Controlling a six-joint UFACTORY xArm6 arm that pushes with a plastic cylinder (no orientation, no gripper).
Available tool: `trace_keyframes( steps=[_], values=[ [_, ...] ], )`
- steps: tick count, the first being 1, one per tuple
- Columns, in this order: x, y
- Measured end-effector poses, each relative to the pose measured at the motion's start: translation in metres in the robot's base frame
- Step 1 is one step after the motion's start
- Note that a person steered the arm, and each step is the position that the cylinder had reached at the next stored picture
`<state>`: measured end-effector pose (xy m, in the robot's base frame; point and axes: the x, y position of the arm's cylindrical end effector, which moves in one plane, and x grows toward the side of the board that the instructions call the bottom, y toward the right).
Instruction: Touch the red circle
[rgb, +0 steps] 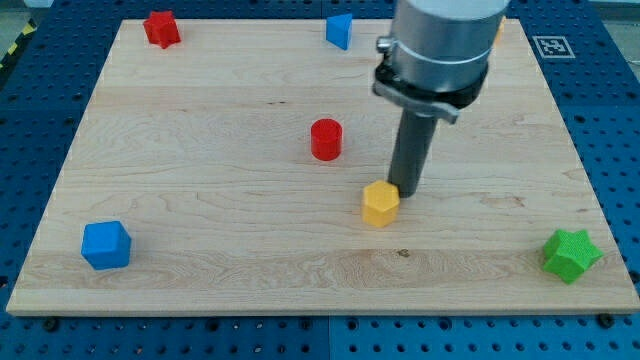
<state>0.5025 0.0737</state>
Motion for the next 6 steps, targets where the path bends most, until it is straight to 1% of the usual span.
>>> trace_keyframes(
  steps=[1, 2, 3, 5, 6],
  values=[
    [0.023, -0.024],
    [0.038, -0.039],
    [0.042, -0.051],
    [0.038, -0.053],
    [0.008, -0.054]
  ],
)
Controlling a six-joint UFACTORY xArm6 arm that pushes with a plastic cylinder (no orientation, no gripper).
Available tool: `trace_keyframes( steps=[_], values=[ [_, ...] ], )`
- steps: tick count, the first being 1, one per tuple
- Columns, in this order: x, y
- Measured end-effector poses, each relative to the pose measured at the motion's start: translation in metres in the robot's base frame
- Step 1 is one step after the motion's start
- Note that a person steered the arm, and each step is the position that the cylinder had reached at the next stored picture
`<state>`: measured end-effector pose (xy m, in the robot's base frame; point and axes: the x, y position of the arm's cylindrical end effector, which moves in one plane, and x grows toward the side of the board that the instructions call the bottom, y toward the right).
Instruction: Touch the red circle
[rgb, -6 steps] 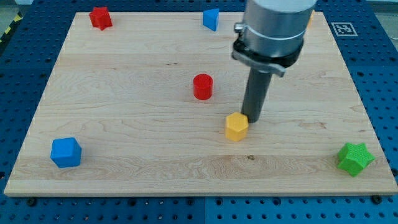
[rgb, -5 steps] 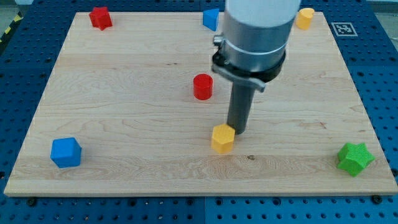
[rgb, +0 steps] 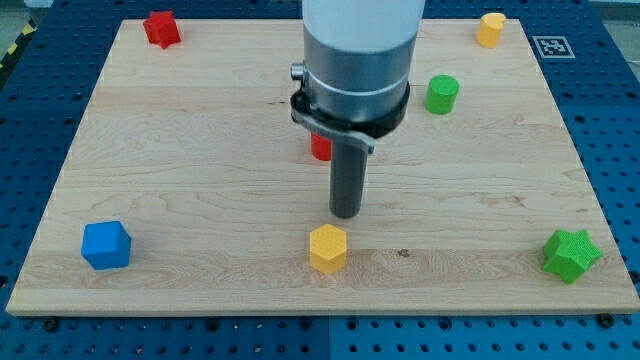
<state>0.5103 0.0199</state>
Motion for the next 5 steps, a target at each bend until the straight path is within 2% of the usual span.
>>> trace_keyframes(
  steps=[2, 5],
  values=[
    [-0.038, -0.023],
    [-0.038, -0.023]
  ],
)
